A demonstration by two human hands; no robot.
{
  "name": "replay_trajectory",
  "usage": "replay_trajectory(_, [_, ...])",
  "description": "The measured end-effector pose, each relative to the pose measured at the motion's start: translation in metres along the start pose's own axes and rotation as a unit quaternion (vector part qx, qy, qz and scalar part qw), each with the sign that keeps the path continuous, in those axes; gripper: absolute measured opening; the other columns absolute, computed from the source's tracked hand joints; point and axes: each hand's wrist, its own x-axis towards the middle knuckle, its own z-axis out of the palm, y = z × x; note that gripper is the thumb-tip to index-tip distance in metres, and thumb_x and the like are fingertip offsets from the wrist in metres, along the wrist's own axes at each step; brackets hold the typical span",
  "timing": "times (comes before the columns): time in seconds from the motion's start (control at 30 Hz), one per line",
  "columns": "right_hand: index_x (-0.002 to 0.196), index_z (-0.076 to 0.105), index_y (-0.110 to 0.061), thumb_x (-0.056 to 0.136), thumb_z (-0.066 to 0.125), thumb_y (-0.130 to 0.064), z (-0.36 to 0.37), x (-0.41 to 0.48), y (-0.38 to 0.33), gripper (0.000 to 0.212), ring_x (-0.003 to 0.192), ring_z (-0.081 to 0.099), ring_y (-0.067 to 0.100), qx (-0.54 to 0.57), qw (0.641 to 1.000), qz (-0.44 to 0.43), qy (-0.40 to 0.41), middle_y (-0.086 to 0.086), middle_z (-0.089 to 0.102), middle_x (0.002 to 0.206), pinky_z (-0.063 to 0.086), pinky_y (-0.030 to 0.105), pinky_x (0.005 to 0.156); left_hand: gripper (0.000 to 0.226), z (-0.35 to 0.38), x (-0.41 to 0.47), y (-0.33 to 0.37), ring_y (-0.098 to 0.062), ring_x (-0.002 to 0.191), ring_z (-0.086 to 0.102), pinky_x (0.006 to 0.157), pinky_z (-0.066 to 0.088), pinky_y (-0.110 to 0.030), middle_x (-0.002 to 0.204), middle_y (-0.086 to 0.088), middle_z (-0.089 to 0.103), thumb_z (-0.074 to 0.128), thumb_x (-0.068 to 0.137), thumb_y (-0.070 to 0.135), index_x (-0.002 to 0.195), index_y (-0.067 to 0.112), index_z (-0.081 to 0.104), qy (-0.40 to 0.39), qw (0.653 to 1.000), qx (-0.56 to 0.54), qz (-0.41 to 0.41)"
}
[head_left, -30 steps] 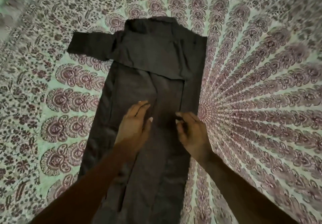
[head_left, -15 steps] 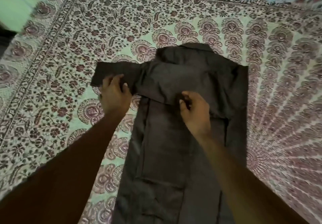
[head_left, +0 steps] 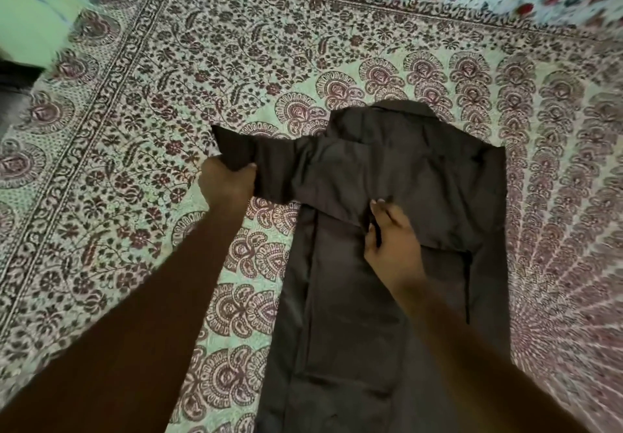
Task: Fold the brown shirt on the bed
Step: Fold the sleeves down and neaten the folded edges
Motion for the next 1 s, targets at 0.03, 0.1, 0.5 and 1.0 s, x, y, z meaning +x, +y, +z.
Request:
replay_trajectory(0.03, [0.146,0.058,-0.005,0.1,0.06,-0.012,-0.003,0.003,-0.001,0.046,0.138,0.052,0.031,0.006,1.0,0.006,-0.007,0.012,0.055,0.148,0.044,0.037,0.114,0.037,-0.001,-0.019,0.009,-0.031,0.09,0.075,0.078,0.06,-0.038,0.1,-0.016,0.077,0.084,0.077,0.018,0.109,0.001,0.075,-0.022,0.998,-0.042,0.028])
replay_trajectory(0.1, [0.137,0.066,-0.007,0.103,0.061,-0.018,-0.014,0.011,-0.005,0.036,0.128,0.06,0.031,0.031,0.998,0.04,-0.026,0.012,0.062,0.138,0.047,0.035,0.107,0.026,-0.003,-0.063,0.02,-0.023,0.08,0.074,0.072,0.06,-0.033,0.091,-0.009,0.078,0.086,0.081,0.014,0.103,0.004,0.076,-0.089,0.986,-0.092,0.107])
replay_trajectory(0.5, [0.109,0.08,-0.007,0.086,0.082,-0.026,-0.095,-0.096,0.028,0.029,0.106,0.076,0.022,0.529,0.793,0.292,-0.075,0.003,0.081,0.109,0.061,0.03,0.087,0.025,0.001,-0.267,-0.078,-0.004,0.109,0.071,0.092,0.056,-0.025,0.111,0.009,0.077,0.071,0.089,0.002,0.109,0.014,0.08,-0.474,0.825,-0.031,0.305])
replay_trajectory(1.0, [0.089,0.065,-0.013,0.085,0.083,-0.008,-0.073,-0.292,0.078,0.018,0.074,0.067,0.01,0.296,0.898,0.324,-0.032,-0.003,0.071,0.08,0.05,0.013,0.063,0.058,-0.058,-0.391,-0.176,-0.015,0.111,0.063,0.078,0.061,-0.026,0.12,0.019,0.053,0.073,0.067,0.013,0.118,0.036,0.057,-0.461,0.714,0.23,0.475])
